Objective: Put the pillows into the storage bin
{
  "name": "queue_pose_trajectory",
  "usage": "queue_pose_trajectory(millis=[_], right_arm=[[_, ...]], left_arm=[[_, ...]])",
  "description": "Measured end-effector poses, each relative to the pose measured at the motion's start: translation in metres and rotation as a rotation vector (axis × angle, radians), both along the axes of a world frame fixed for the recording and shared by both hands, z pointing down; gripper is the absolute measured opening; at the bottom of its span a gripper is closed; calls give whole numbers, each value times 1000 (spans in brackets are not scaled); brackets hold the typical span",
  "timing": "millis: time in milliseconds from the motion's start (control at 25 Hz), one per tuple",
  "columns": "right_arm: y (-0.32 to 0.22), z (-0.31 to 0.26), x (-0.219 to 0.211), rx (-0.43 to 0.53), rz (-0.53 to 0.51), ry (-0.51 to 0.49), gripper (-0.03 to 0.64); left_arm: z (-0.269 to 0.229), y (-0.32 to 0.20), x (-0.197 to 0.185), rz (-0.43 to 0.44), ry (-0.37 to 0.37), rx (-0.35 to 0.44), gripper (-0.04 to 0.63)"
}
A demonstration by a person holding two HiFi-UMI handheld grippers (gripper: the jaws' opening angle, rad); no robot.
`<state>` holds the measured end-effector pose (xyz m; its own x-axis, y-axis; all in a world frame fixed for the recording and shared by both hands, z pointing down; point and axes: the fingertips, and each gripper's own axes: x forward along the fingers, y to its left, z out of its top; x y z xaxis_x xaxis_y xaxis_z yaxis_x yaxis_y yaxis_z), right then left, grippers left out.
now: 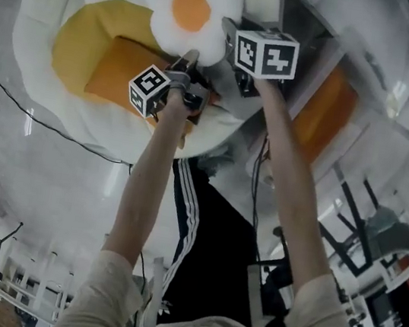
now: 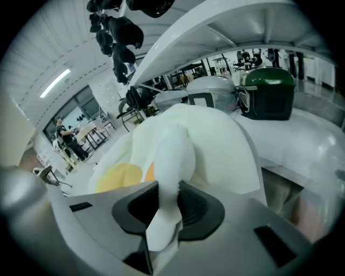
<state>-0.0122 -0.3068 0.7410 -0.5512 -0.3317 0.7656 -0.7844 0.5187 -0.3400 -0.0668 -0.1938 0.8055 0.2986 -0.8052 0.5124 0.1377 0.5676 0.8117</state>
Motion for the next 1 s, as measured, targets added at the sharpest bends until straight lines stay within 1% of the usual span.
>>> queue_pose_trajectory(millis=[80, 120, 200, 360, 440, 520, 560, 640, 720, 760, 880, 1000], right_arm=[[8, 10, -15, 25, -30, -8, 79], [10, 7, -19, 43, -31, -15, 75], [12, -20, -25, 85, -10, -47, 68], [19, -109, -18, 173, 50, -94, 67], [21, -155, -12, 205, 99, -121, 67], [21, -205, -3, 239, 166, -153, 67], [22, -231, 7, 261, 206, -166, 67], [30, -282, 36, 311, 296, -185, 67], [42, -331, 66, 364, 392, -202, 67], [48, -353, 79, 390, 437, -209, 67], [76, -412, 121, 471, 550, -210, 66], [113, -462, 176, 556, 647, -189, 66]], left_arm=[[10, 6, -16, 14, -52, 0, 21], [8, 8, -20, 14, -65, 10, 20], [-16, 7, -23, 18, -74, 49, 20], [-96, 5, -21, 66, -90, 137, 20], [-141, -1, -26, 128, -129, 200, 20], [-192, -13, -30, 218, -186, 287, 20], [-219, -20, -25, 263, -204, 335, 20], [-276, -30, -3, 342, -215, 436, 20], [-321, -32, 19, 429, -262, 505, 20], [-340, -31, 28, 470, -290, 529, 19], [-394, -19, 64, 557, -325, 585, 18], [-433, 6, 105, 683, -415, 580, 18]])
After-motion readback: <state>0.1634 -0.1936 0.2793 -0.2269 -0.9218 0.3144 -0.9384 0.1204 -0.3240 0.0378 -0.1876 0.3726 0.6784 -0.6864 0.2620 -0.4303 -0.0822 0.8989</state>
